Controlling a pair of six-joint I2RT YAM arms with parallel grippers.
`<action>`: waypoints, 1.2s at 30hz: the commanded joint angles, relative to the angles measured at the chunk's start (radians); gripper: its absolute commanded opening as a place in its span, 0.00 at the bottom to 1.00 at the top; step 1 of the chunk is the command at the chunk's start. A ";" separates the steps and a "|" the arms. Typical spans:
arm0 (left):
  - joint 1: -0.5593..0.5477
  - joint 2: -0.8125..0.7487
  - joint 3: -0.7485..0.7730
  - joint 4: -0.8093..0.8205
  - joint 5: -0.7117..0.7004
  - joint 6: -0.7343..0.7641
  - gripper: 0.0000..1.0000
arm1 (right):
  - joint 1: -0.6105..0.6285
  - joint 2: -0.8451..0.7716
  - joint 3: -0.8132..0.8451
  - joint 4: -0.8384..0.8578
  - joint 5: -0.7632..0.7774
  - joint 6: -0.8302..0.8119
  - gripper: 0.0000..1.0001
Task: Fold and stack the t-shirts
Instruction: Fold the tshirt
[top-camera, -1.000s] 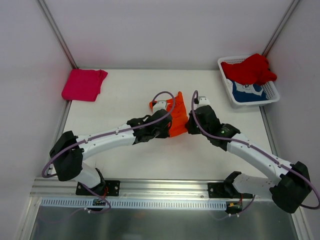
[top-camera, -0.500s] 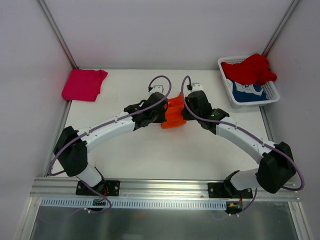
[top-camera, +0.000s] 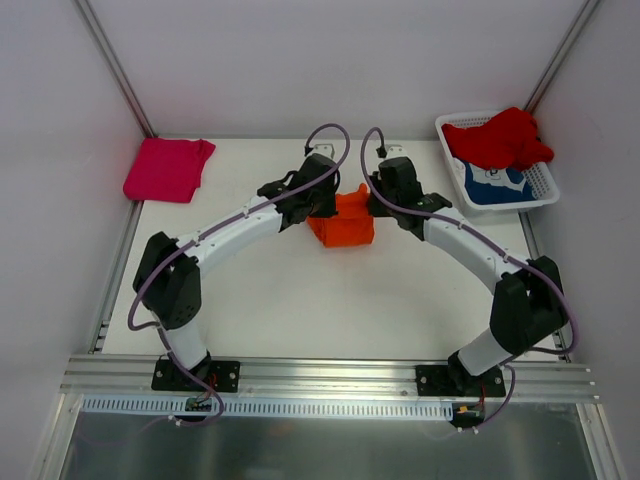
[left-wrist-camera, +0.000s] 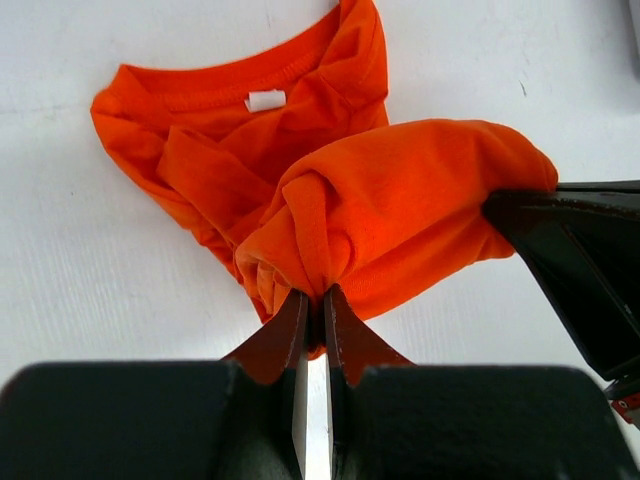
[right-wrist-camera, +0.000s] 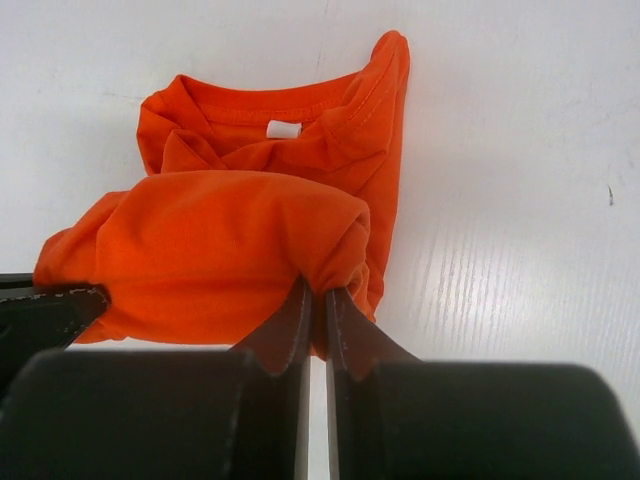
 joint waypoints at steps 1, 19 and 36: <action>0.047 0.043 0.069 -0.033 0.006 0.057 0.00 | -0.033 0.049 0.079 0.019 0.017 -0.046 0.00; 0.180 0.248 0.152 -0.032 0.078 0.060 0.00 | -0.099 0.408 0.352 0.016 -0.081 -0.052 0.00; 0.252 0.382 0.268 -0.033 0.120 0.086 0.40 | -0.135 0.580 0.524 -0.038 -0.110 -0.052 0.24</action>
